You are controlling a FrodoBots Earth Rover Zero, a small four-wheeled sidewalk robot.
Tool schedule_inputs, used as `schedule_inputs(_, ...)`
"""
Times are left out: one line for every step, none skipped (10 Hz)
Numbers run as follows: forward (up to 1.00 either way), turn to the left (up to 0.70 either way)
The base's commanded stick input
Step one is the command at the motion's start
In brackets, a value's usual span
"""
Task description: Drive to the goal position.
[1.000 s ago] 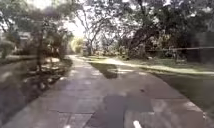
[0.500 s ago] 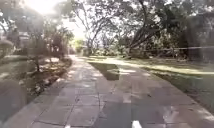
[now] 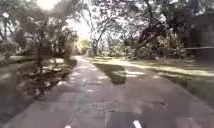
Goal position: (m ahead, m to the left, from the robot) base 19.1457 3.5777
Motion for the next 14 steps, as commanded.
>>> schedule_inputs(0.50, 0.00)
schedule_inputs(0.50, 0.00)
schedule_inputs(0.50, 0.17)
schedule_inputs(0.50, 0.50)
schedule_inputs(0.50, 0.50)
schedule_inputs(0.50, 0.50)
schedule_inputs(0.50, 0.50)
schedule_inputs(0.50, 0.00)
schedule_inputs(0.50, 0.00)
schedule_inputs(0.50, 0.00)
schedule_inputs(0.50, 0.00)
schedule_inputs(0.50, 0.00)
schedule_inputs(0.50, 0.00)
schedule_inputs(0.50, 0.00)
